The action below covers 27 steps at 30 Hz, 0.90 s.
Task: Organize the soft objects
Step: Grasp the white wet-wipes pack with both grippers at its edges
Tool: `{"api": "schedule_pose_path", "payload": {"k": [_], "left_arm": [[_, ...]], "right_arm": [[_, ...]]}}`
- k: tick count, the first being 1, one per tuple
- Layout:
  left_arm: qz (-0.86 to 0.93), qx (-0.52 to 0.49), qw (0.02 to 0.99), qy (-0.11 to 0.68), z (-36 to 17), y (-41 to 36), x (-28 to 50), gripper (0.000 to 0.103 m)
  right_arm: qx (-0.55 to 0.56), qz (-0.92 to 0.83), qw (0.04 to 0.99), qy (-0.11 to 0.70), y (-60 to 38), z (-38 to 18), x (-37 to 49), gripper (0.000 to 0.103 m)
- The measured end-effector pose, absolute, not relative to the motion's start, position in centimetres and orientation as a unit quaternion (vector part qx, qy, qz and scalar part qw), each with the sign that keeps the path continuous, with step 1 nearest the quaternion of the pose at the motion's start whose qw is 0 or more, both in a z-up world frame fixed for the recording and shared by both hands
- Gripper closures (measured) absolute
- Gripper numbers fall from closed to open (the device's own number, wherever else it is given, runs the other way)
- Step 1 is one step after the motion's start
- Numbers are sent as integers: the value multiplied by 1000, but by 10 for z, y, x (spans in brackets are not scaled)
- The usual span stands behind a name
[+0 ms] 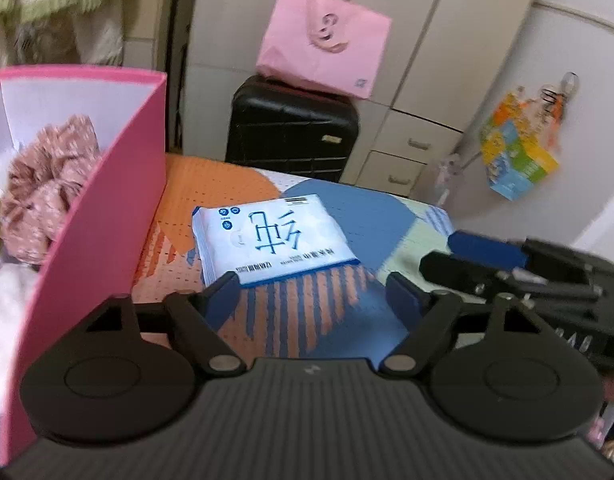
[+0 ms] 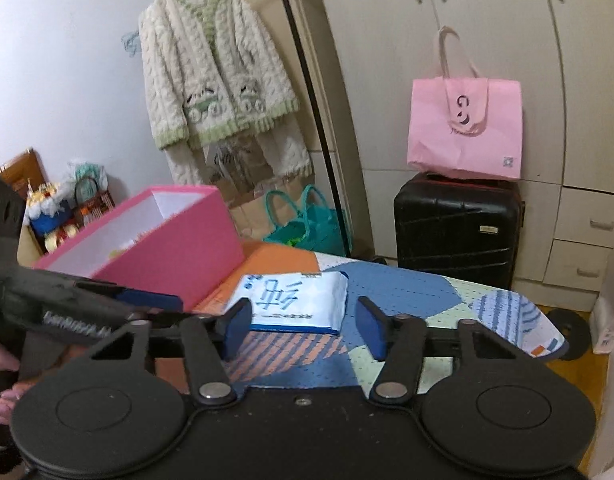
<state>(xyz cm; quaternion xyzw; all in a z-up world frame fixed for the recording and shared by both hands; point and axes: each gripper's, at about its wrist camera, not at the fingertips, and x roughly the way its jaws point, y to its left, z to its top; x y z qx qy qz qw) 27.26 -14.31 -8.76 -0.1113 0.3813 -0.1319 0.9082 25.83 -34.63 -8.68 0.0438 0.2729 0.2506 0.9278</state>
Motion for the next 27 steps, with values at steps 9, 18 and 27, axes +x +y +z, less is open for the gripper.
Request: {"api": "schedule_pose_path", "payload": {"k": [9, 18, 27], "left_arm": [[-59, -111, 916, 381, -113, -145, 304, 28], [-30, -136, 908, 394, -128, -137, 323, 30], [-25, -150, 905, 397, -130, -137, 329, 29]], "right_arm": [[34, 278, 907, 314, -332, -114, 304, 58], [30, 287, 897, 335, -326, -128, 334, 55], [1, 300, 886, 353, -308, -144, 350, 26]]}}
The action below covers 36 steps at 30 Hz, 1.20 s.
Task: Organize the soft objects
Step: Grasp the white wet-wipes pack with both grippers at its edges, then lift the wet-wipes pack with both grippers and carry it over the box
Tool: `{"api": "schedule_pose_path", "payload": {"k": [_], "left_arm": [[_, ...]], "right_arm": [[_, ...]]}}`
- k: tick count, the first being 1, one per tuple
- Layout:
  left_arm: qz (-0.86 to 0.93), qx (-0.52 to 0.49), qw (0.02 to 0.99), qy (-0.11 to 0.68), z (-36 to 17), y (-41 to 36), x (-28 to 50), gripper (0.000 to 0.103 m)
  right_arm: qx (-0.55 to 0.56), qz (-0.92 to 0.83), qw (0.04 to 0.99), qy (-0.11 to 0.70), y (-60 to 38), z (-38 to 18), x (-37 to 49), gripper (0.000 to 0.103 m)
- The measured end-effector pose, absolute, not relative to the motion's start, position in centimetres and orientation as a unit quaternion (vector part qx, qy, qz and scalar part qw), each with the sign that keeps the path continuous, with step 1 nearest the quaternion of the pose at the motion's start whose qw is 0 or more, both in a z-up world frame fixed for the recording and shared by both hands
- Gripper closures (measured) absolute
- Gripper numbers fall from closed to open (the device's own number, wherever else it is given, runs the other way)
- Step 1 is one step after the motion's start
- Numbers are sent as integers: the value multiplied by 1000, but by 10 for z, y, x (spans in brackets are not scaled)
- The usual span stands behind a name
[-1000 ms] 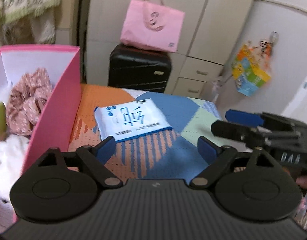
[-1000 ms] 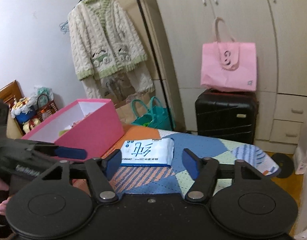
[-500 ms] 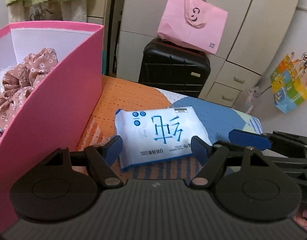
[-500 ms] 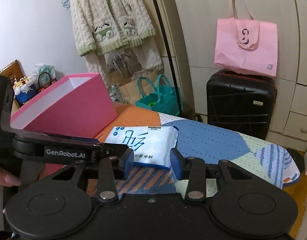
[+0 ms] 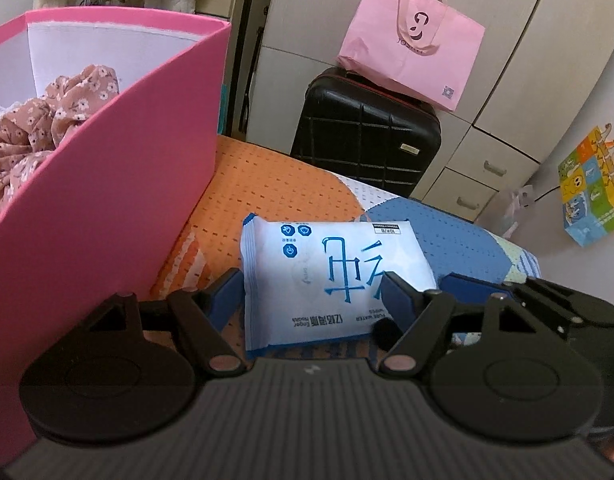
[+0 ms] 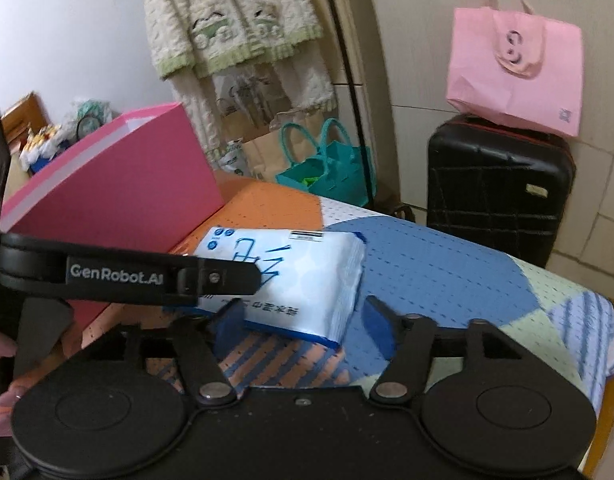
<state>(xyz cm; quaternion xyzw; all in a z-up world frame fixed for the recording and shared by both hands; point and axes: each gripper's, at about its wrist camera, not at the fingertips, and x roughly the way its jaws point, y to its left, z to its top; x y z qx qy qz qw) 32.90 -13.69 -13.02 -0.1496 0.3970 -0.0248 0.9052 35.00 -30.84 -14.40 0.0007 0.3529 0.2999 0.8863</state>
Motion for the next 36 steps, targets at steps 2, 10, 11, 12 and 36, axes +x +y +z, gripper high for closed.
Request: {"api": "schedule_pose_path", "payload": {"k": [2, 10, 11, 12, 36], "left_arm": [[-27, -153, 903, 400, -130, -135, 329, 29], [-42, -104, 910, 399, -131, -147, 325, 31], [-51, -104, 910, 398, -131, -148, 324, 31], [-54, -102, 910, 398, -130, -149, 324, 31], [-103, -36, 915, 388, -115, -159, 277, 33]], "right_arm": [[-21, 301, 887, 349, -299, -145, 350, 18], [-97, 296, 892, 326, -278, -148, 340, 24], [-95, 301, 892, 325, -278, -147, 339, 31], [-96, 305, 891, 322, -277, -146, 337, 33], [-86, 248, 919, 295, -272, -139, 284, 46]]}}
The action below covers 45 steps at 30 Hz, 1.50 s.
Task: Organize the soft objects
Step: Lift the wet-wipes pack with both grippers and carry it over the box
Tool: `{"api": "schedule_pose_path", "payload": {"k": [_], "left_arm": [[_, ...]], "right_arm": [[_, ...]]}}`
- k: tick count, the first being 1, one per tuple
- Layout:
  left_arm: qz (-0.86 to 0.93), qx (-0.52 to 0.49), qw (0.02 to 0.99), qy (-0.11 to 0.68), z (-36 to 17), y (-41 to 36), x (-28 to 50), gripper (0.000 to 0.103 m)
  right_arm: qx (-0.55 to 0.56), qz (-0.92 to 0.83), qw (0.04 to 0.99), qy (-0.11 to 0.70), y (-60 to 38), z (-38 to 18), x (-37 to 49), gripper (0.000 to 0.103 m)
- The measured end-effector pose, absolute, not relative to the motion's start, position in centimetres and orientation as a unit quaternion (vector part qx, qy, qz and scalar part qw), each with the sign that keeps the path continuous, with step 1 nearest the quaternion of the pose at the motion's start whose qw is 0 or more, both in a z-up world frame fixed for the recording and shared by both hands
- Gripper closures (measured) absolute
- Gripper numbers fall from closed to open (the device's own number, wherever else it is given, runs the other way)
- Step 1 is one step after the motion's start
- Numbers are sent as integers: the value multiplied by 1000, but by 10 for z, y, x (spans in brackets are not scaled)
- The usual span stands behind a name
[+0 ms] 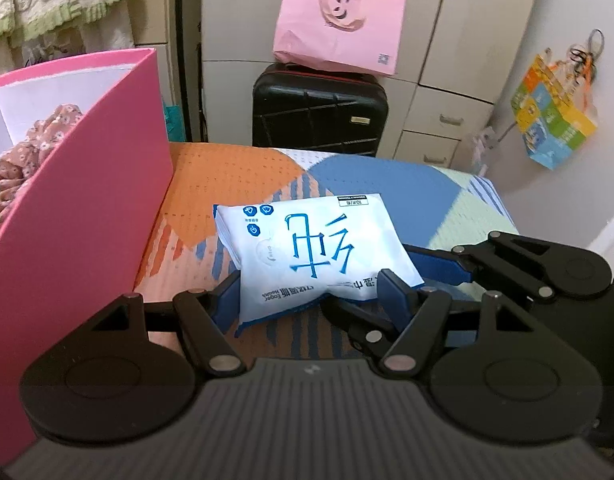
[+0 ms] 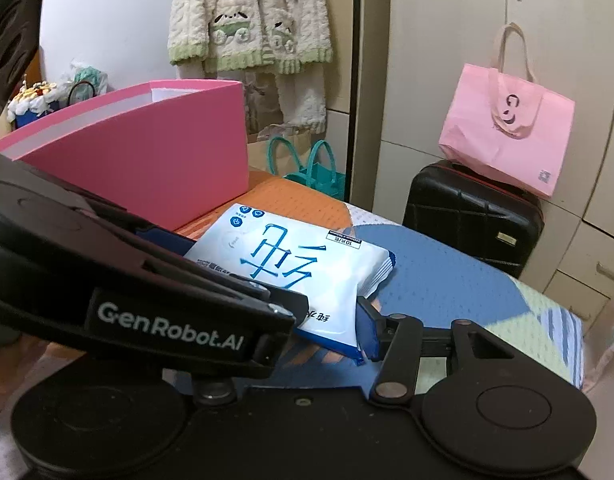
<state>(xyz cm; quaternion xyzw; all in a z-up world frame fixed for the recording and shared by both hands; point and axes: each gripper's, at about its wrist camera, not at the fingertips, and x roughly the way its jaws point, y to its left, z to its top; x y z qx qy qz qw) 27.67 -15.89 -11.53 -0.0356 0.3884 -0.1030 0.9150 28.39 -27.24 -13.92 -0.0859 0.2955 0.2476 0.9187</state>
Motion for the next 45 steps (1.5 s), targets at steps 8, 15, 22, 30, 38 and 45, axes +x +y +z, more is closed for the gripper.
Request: {"api": "schedule_pose_path", "payload": {"k": [8, 15, 22, 30, 38, 45], "left_arm": [[-134, -20, 919, 371, -97, -150, 232, 33], [-155, -7, 924, 350, -82, -140, 188, 34], [-169, -1, 927, 334, -70, -128, 146, 34], [-181, -7, 925, 333, -58, -106, 102, 34], [-178, -9, 929, 323, -43, -79, 68, 34], [-162, -12, 941, 298, -25, -51, 44, 35]], "right_arm": [[-61, 231, 928, 287, -270, -128, 238, 46], [-56, 218, 937, 267, -261, -115, 194, 46], [-62, 201, 945, 251, -247, -102, 147, 46], [-66, 188, 946, 254, -226, -87, 100, 46], [-72, 189, 947, 250, -202, -71, 60, 46], [-94, 206, 948, 224, -176, -53, 41, 46]]}}
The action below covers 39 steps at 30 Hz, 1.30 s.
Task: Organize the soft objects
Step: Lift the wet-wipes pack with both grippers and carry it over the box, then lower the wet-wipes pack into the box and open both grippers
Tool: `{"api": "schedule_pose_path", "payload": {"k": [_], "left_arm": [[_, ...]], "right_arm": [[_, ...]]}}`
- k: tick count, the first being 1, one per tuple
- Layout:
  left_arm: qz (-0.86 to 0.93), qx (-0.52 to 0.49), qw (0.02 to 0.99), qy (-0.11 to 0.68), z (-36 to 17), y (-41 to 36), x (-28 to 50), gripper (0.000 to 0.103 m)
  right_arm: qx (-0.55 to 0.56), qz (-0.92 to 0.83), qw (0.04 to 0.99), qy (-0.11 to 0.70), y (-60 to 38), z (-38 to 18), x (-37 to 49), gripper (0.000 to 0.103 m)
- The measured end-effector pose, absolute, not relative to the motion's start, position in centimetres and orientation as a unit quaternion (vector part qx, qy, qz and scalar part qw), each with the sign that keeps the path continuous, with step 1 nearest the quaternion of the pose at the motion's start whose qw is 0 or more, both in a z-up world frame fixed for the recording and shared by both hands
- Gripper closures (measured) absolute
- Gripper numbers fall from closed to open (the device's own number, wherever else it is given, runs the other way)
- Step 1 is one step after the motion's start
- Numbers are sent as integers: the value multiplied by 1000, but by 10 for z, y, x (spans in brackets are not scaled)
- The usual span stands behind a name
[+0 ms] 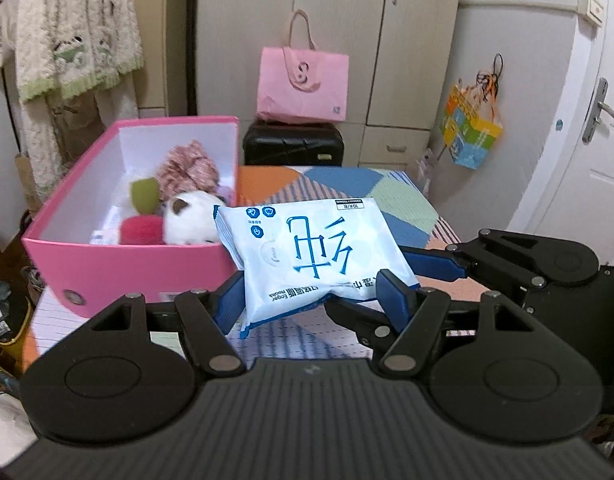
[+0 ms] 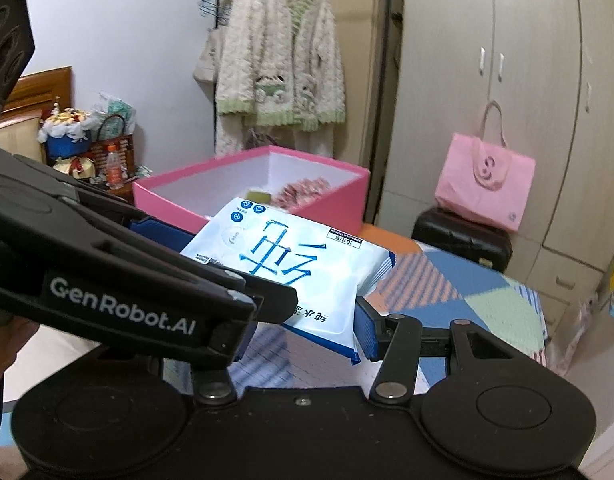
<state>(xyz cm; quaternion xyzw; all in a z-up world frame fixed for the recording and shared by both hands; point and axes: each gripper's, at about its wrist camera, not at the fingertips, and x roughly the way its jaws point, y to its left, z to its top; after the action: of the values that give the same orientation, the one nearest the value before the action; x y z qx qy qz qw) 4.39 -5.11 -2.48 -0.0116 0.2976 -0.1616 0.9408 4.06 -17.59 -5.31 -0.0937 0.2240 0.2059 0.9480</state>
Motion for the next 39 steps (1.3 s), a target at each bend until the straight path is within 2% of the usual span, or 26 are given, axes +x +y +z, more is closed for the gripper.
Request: {"api": "schedule_pose_path", "payload": {"k": [13, 23, 32, 39], "left_arm": [[-146, -7, 956, 254, 9, -11, 37, 35], [-132, -9, 964, 229, 20, 29, 77, 35], [-118, -22, 957, 263, 7, 66, 140, 35], [-128, -43, 937, 322, -21, 83, 178, 35]], "right_arm": [[-129, 222, 950, 177, -133, -15, 34, 47], [-132, 227, 953, 153, -95, -3, 66, 46], [-132, 242, 945, 174, -55, -8, 126, 46], [-115, 257, 931, 232, -40, -34, 168, 46]]}}
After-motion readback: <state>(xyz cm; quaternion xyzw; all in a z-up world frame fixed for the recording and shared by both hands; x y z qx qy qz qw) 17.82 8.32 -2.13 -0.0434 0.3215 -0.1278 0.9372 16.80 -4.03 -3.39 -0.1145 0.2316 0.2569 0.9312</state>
